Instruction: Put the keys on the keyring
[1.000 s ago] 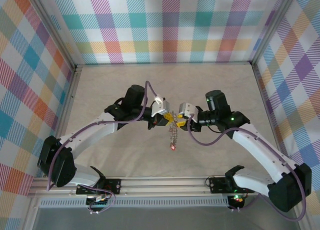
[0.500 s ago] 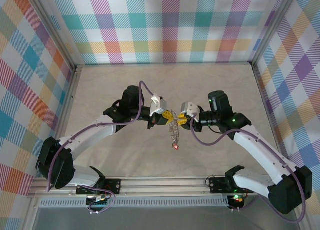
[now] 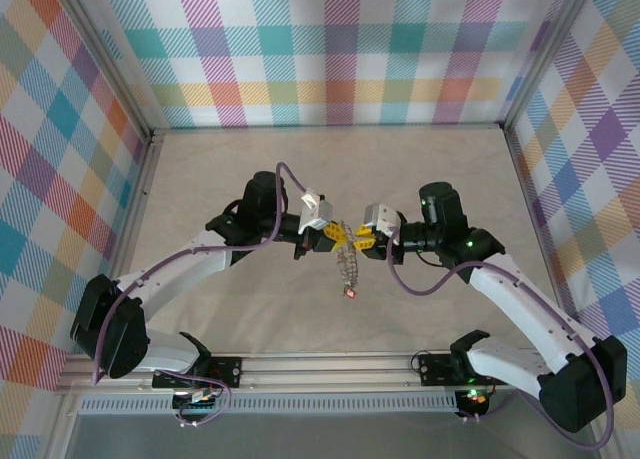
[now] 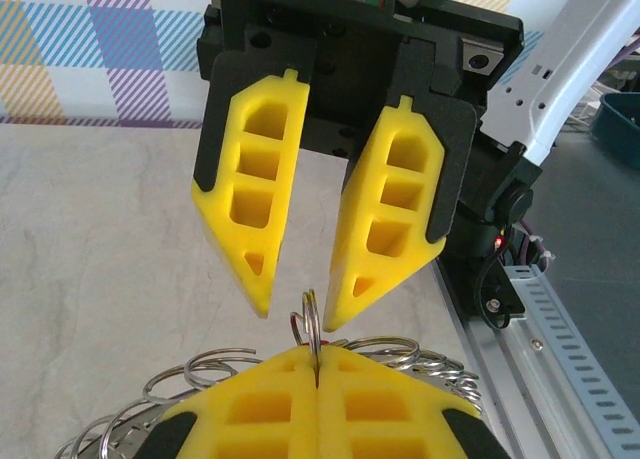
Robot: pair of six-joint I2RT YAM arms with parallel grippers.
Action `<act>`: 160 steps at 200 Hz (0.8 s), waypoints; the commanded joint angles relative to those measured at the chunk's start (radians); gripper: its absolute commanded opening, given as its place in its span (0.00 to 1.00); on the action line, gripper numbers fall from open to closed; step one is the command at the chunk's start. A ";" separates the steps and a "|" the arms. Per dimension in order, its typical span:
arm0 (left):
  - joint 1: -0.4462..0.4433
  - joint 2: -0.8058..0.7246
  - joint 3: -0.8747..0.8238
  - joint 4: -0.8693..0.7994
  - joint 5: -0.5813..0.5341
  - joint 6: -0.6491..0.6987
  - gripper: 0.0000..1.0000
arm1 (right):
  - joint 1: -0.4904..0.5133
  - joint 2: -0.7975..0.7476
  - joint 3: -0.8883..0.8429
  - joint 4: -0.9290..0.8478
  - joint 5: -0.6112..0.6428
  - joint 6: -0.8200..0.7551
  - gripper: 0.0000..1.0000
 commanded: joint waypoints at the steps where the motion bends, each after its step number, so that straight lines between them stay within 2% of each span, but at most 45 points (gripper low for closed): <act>1: 0.005 -0.020 -0.001 0.065 0.053 0.013 0.00 | -0.004 0.025 0.015 0.008 -0.073 -0.005 0.14; 24: 0.004 -0.023 -0.008 0.092 0.047 0.001 0.00 | -0.003 0.056 0.023 -0.008 -0.086 -0.016 0.03; 80: -0.002 -0.001 -0.020 0.138 0.037 -0.021 0.00 | 0.004 0.083 0.028 0.046 -0.143 0.029 0.03; 123: -0.022 0.018 -0.019 0.149 0.037 -0.023 0.00 | 0.009 0.084 0.013 0.138 -0.126 0.074 0.08; 147: -0.022 0.021 -0.022 0.152 0.029 -0.029 0.00 | 0.009 0.076 0.016 0.146 -0.107 0.087 0.17; 160: -0.022 0.016 -0.022 0.143 0.022 -0.022 0.00 | 0.008 0.065 0.006 0.149 -0.096 0.081 0.18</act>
